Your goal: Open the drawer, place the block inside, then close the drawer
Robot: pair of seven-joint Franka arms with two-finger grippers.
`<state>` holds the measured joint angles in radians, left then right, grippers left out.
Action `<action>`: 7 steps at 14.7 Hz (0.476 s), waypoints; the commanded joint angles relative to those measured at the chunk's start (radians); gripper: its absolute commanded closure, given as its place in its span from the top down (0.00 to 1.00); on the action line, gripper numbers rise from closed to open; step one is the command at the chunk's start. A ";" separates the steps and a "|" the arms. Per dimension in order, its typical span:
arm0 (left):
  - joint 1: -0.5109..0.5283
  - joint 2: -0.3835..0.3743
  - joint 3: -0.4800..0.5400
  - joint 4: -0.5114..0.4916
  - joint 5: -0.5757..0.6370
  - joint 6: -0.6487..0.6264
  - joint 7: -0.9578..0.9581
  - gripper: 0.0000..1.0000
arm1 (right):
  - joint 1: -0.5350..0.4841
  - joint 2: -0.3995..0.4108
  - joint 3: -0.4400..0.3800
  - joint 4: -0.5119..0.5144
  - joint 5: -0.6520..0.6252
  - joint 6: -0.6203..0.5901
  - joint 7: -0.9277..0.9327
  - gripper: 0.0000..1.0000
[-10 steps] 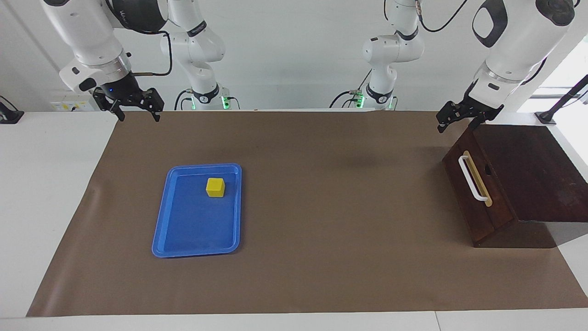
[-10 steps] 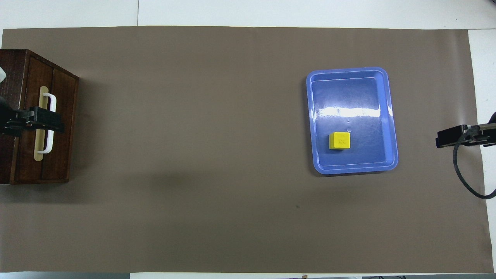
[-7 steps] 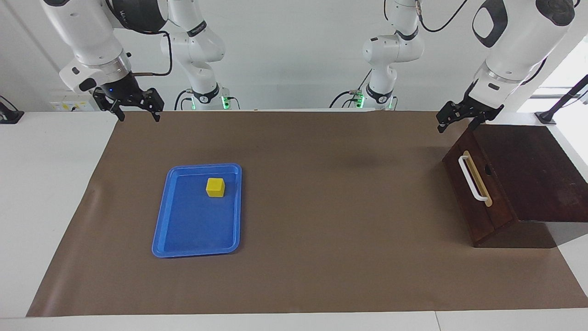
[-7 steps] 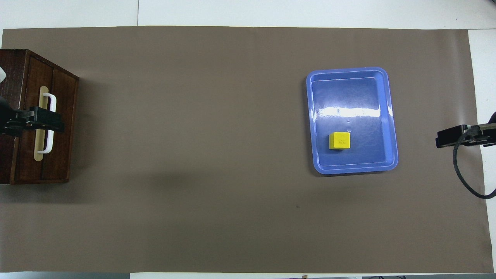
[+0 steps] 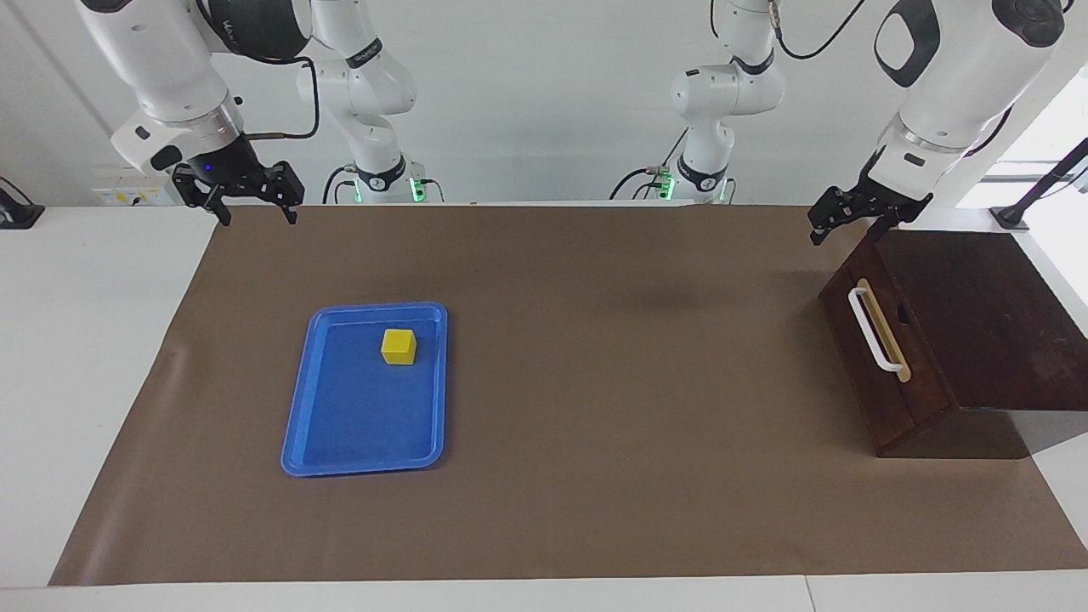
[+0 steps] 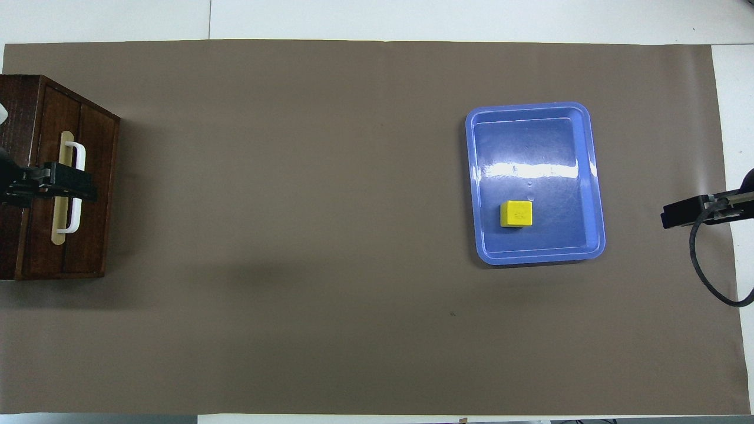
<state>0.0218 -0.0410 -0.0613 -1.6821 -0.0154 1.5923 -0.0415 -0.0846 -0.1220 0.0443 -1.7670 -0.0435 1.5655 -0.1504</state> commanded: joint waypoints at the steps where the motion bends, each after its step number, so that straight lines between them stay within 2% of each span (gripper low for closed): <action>1: 0.001 -0.025 -0.002 -0.060 0.005 0.056 0.003 1.00 | -0.014 -0.046 0.003 -0.111 0.027 0.074 -0.147 1.00; 5: -0.023 -0.008 -0.011 -0.191 0.179 0.271 0.005 1.00 | -0.032 -0.091 -0.003 -0.267 0.152 0.200 -0.435 1.00; 7: -0.023 0.035 -0.011 -0.234 0.271 0.375 0.005 1.00 | -0.026 -0.110 -0.003 -0.327 0.189 0.266 -0.561 1.00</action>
<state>0.0085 -0.0281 -0.0779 -1.8582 0.1772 1.8701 -0.0398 -0.0978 -0.1707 0.0357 -1.9973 0.0945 1.7635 -0.5899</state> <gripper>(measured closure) 0.000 0.000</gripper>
